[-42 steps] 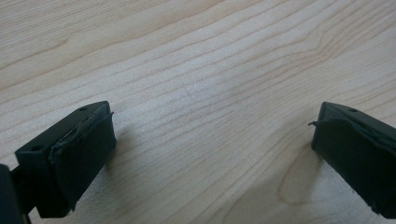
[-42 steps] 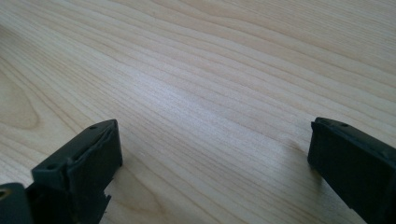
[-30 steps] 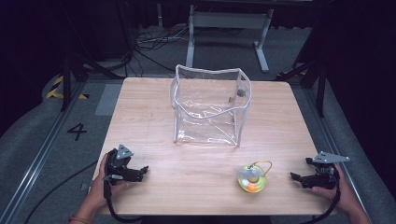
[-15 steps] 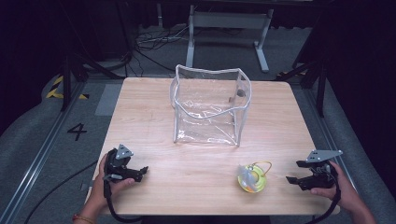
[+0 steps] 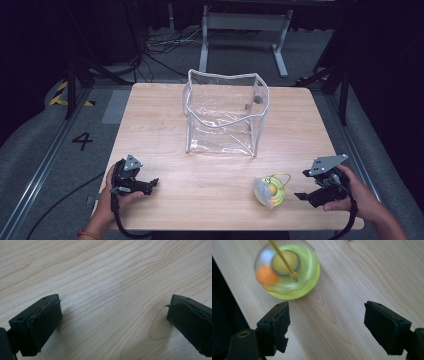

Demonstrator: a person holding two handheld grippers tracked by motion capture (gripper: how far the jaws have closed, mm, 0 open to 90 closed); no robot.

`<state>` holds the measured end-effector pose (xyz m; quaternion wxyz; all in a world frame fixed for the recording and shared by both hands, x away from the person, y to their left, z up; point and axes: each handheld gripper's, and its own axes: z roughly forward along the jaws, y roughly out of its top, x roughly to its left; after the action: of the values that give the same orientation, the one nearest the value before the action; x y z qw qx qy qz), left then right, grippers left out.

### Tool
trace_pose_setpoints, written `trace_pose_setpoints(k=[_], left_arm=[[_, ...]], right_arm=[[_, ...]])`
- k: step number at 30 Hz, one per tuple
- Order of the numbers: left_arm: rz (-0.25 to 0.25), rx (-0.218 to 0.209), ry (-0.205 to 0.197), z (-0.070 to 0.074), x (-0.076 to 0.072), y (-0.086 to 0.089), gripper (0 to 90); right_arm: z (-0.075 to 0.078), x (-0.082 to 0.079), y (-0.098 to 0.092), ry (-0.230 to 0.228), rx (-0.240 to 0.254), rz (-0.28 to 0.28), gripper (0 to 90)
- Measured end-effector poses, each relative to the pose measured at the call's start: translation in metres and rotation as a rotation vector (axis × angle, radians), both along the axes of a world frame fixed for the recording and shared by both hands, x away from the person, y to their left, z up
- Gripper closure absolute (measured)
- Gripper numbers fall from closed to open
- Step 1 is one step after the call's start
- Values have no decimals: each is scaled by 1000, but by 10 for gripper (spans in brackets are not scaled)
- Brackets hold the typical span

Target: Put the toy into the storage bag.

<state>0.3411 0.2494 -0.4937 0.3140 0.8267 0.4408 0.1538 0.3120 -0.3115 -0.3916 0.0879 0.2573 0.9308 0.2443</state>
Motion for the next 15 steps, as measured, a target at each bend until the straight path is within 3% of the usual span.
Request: trace_pose_setpoints(k=[4, 5, 11, 15], left_arm=[[0, 0, 0, 0, 0, 0, 2], [1, -1, 0, 0, 0, 0, 2], [1, -1, 0, 0, 0, 0, 2], [1, -1, 0, 0, 0, 0, 2]], right_arm=[[11, -1, 12, 9, -28, 31, 236], [19, -1, 20, -2, -55, 50, 244], [37, 2, 36, -16, -75, 82, 255], [46, 6, 43, -15, -72, 102, 314]])
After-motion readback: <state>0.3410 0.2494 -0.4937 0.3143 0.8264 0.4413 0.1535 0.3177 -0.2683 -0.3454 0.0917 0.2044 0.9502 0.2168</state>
